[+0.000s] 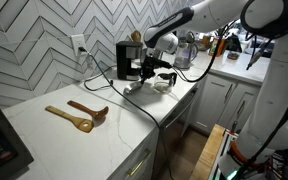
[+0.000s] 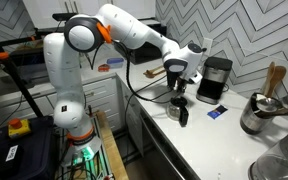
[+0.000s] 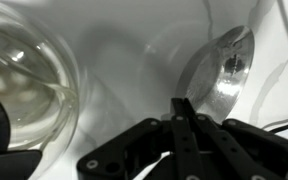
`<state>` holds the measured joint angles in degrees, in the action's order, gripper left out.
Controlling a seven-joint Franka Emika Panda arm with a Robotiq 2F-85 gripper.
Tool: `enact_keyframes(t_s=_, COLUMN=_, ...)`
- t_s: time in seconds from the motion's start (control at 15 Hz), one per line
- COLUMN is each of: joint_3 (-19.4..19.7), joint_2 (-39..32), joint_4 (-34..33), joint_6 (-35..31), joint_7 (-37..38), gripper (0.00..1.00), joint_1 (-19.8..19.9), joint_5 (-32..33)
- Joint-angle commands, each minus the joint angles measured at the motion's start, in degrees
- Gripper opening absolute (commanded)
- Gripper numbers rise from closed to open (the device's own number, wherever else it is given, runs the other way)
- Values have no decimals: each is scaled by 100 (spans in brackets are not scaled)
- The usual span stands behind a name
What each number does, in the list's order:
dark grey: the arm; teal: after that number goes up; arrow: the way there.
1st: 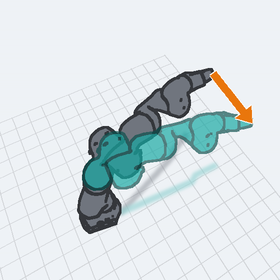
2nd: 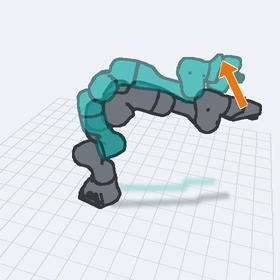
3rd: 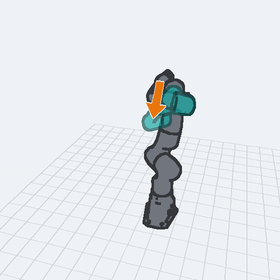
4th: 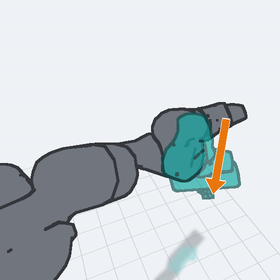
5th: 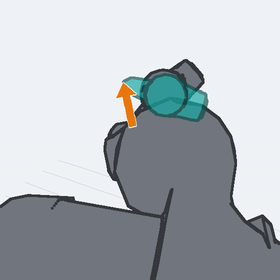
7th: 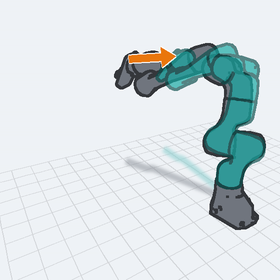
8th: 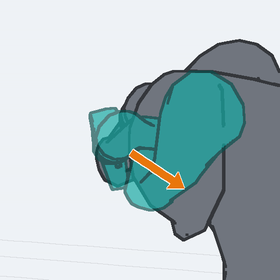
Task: Pick up the silver bowl from the top of the coffee maker and put it on the kitchen counter, open the black lid at the top of the coffee maker
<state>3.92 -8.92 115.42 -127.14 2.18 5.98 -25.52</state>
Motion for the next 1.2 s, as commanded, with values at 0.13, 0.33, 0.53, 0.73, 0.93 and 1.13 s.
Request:
enact_keyframes(t_s=0.13, joint_3=-30, joint_2=-33, joint_4=128, joint_6=-142, joint_7=-146, gripper=0, joint_1=21, joint_5=-101)
enact_keyframes(t_s=0.33, joint_3=-18, joint_2=-58, joint_4=129, joint_6=-131, joint_7=-138, gripper=0, joint_1=44, joint_5=-152)
enact_keyframes(t_s=0.53, joint_3=-25, joint_2=-56, joint_4=141, joint_6=-179, joint_7=-183, gripper=22, joint_1=52, joint_5=-217)
enact_keyframes(t_s=0.73, joint_3=-30, joint_2=-88, joint_4=149, joint_6=-200, joint_7=-215, gripper=12, joint_1=61, joint_5=-251)
enact_keyframes(t_s=0.93, joint_3=-46, joint_2=-96, joint_4=121, joint_6=-245, joint_7=-268, gripper=4, joint_1=62, joint_5=-321)
enact_keyframes(t_s=1.13, joint_3=-54, joint_2=-41, joint_4=32, joint_6=-191, joint_7=-277, gripper=33, joint_1=56, joint_5=-358)
